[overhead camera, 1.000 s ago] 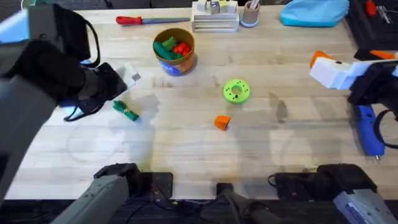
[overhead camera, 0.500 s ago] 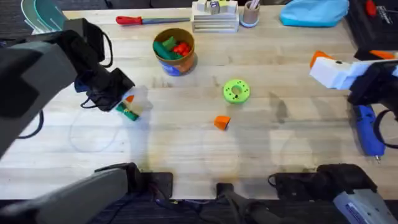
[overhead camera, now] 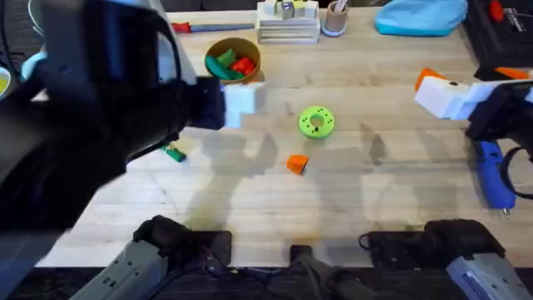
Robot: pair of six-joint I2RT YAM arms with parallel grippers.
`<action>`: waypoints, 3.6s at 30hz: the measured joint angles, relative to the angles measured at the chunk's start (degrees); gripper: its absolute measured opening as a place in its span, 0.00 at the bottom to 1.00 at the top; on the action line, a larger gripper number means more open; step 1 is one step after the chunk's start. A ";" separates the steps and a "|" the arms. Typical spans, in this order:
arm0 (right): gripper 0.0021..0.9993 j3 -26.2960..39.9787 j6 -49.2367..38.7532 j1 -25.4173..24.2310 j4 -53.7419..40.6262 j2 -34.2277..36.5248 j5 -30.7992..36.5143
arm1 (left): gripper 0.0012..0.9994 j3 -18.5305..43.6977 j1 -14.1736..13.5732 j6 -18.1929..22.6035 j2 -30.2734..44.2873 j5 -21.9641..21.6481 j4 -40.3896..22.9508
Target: Pick up the gripper from the table and insert it into the empty holder that is missing its gripper. Then pick up a screw, insert it into the mounting hole, and use the screwdriver to tighten it. Finally, clean up the table by picking up the vegetable and placing it into the bucket.
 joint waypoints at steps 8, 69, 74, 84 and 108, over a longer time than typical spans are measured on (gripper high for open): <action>0.93 0.00 0.02 0.00 0.01 0.00 0.00 | 0.99 0.02 -8.61 3.34 -5.81 -0.02 13.67; 0.94 0.01 0.02 0.00 0.00 0.00 0.00 | 0.99 -49.66 1.46 15.00 -46.62 16.25 39.60; 0.94 0.02 0.02 0.00 0.00 0.00 0.00 | 0.99 -49.66 3.56 15.00 -46.62 16.63 39.63; 0.93 0.00 0.00 0.00 0.00 0.00 0.00 | 0.99 -49.66 3.60 15.00 -46.62 16.94 39.65; 0.94 0.02 3.91 0.00 0.44 0.05 -1.28 | 0.99 -49.66 3.60 15.00 -46.61 16.98 39.68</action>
